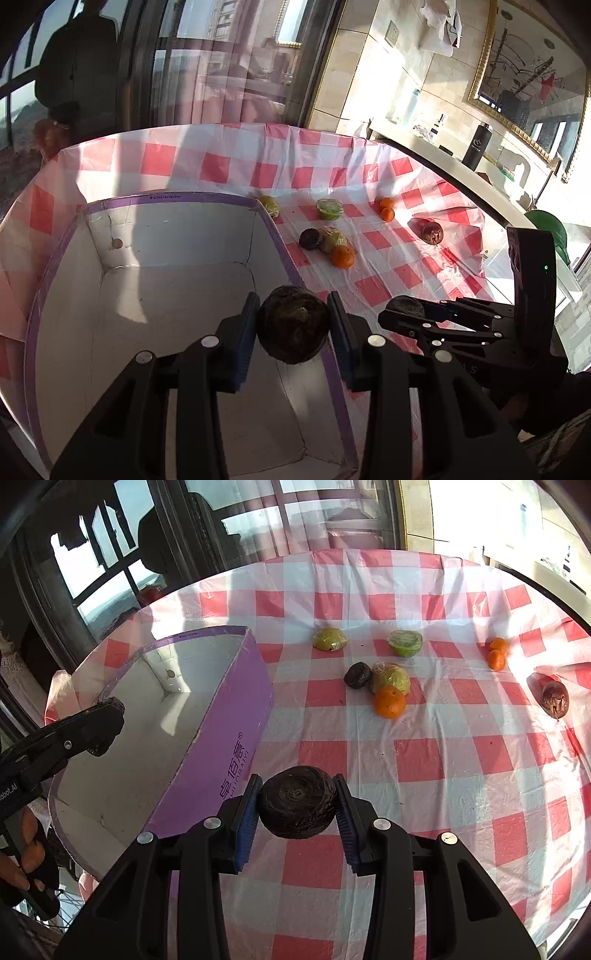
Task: Organize fruits
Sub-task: 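Carry the passion fruit into the white box and open the right tool, then withdraw the right tool from the box back over the cloth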
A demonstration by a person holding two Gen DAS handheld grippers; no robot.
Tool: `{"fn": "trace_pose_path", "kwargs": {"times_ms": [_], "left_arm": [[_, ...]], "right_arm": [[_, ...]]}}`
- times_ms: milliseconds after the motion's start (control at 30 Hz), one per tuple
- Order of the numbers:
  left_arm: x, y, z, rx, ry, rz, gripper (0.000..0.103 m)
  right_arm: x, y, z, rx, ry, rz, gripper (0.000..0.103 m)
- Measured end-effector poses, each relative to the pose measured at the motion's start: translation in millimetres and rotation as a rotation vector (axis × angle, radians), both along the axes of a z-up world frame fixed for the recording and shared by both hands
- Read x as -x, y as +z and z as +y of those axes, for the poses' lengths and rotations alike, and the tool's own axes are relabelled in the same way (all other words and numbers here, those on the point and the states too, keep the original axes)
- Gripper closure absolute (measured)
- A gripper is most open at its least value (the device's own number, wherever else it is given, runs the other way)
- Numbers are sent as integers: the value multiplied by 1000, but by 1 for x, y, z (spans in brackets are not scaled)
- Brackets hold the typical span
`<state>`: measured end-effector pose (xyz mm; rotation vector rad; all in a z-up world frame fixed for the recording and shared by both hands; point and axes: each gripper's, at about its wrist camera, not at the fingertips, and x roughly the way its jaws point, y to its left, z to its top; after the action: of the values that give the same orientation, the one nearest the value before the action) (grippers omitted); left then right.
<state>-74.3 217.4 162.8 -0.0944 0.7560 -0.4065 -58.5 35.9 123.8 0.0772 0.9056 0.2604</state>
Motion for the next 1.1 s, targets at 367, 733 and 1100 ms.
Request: {"fn": "trace_pose_path", "kwargs": {"times_ms": [367,733,1100], "left_arm": [[-13,-22,80,-95,194,66,65],[-22,-55,105,-90,294,173,65],[-22,-54,111,-38,321,178,29]], "right_arm": [[3,13,119,126,364,-104,64],[5,-26,142,233,433,7,64],[8,-35,153,275,477,14,45]]}}
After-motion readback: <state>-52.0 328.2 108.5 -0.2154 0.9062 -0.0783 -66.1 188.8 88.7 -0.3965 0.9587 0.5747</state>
